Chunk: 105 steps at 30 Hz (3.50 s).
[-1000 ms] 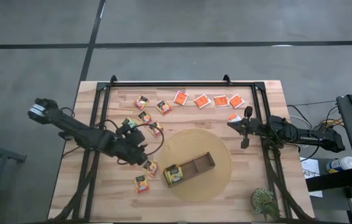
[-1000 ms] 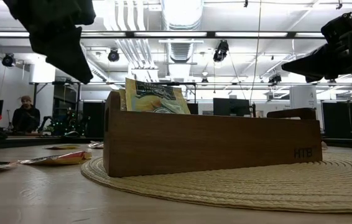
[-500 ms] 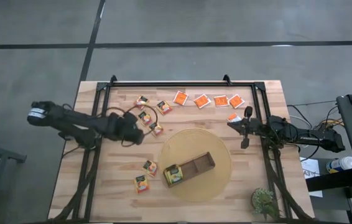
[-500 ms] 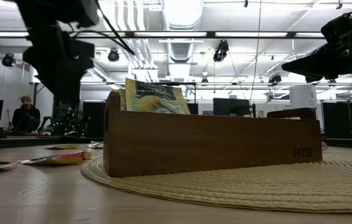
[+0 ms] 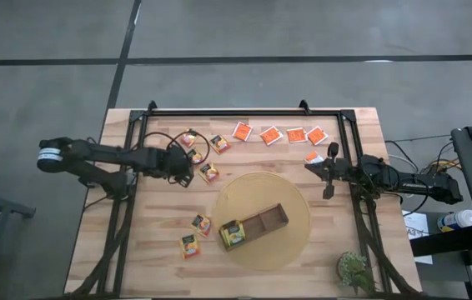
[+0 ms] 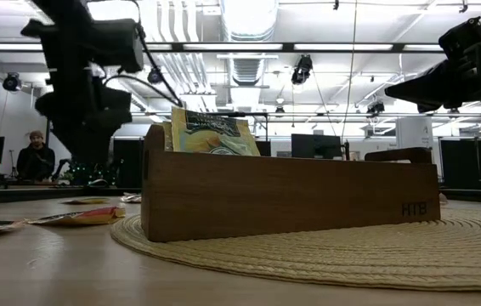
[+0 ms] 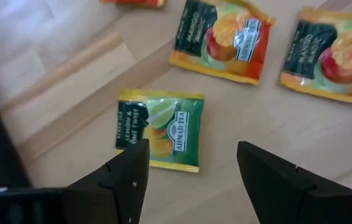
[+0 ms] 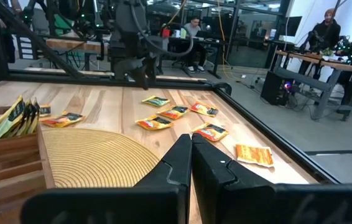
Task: Pick & Place Tea
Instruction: Put the green tea bag into the left section of the wooden organizer
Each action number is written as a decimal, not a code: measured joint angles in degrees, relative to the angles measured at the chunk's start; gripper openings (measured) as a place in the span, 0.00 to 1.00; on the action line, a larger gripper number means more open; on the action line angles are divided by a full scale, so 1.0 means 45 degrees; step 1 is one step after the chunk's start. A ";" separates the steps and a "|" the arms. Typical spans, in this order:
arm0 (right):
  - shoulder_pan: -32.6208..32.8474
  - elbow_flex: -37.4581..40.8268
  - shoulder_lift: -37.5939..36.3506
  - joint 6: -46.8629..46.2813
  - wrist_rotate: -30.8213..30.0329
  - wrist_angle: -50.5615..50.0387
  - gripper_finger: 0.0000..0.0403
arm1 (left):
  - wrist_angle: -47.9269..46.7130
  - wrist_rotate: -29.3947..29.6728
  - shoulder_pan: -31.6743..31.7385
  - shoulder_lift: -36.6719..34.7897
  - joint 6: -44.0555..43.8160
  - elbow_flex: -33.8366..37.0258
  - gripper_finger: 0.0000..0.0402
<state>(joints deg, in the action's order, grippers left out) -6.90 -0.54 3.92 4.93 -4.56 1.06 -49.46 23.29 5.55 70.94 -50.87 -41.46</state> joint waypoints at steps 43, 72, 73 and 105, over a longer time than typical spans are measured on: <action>-0.0001 0.0001 0.0000 0.0000 -0.0005 0.0001 0.02 | 0.2870 0.0209 -0.1220 0.0003 0.0600 -0.0095 0.00; -0.0001 -0.0002 -0.0005 0.0000 -0.0002 0.0000 0.02 | -0.4614 0.5001 -0.7554 0.9781 -0.2014 -1.3337 0.00; -0.0005 0.0000 -0.0005 0.0000 -0.0004 0.0000 0.02 | -0.4863 0.5024 -0.7631 1.0067 -0.2181 -1.3733 0.00; 0.0000 0.0001 -0.0005 0.0000 0.0000 0.0000 0.02 | -0.5948 0.4259 -0.9146 1.3570 -0.6505 -1.6799 0.00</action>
<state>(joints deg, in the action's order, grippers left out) -6.90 -0.54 3.90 4.93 -4.56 1.06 -76.23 42.45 -35.61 132.00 -80.15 -117.05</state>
